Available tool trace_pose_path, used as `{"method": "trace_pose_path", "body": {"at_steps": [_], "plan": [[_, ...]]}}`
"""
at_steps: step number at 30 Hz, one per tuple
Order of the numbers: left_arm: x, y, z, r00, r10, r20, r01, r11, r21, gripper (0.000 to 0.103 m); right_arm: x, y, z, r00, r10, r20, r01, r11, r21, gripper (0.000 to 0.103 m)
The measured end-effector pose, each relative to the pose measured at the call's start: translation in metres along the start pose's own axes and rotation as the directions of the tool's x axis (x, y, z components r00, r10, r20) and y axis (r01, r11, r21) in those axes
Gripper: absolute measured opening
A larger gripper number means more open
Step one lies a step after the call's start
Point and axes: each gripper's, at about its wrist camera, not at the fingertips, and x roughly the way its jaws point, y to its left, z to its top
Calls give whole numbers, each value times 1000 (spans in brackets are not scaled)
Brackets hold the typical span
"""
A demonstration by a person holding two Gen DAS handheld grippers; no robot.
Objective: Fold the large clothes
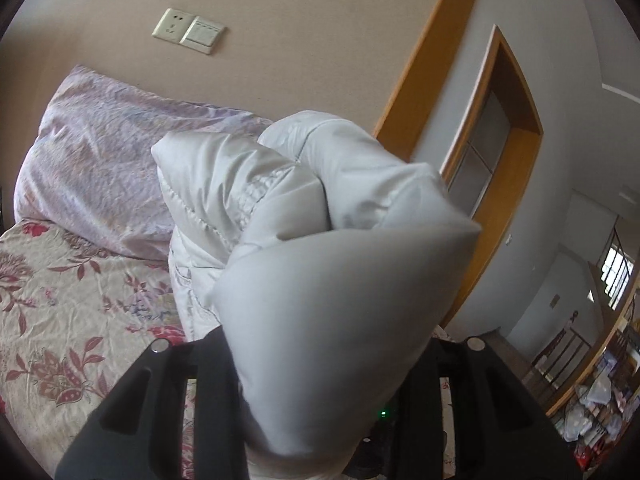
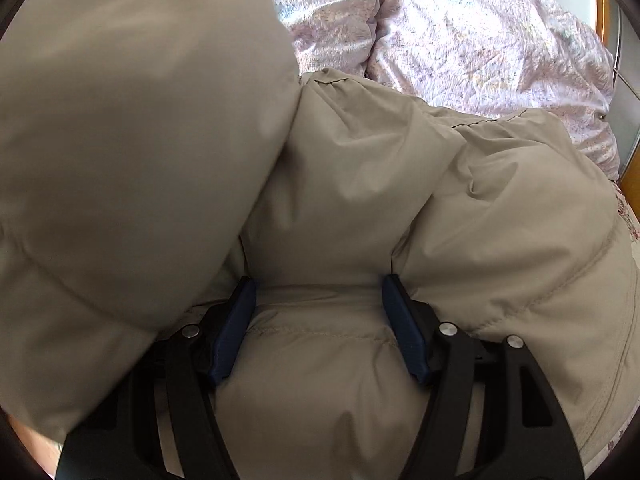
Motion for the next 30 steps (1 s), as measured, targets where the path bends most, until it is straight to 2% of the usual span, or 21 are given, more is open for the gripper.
{"method": "trace_pose_path", "body": {"at_steps": [5,17,22,26,30], "plan": [[19,-26,-3,999,-28,-26,29,999,46,37,-1,-4,-1,1000,17,6,-17,1000,8,67],[41,-48,-10,997,-50,-60,54,997,62,41,-29,-41,-11,992,100,76,-102,995,22,67],[52,-67,-19,995,-59,-86,66,994,85,43,-53,-73,-12,985,70,155,-77,996,40,66],[62,-84,-22,993,-59,-105,69,993,93,44,-57,-104,-7,986,14,164,-25,998,64,66],[71,-100,-26,992,-50,-112,61,993,102,46,-55,-131,-3,989,25,146,-35,997,68,66]]}}
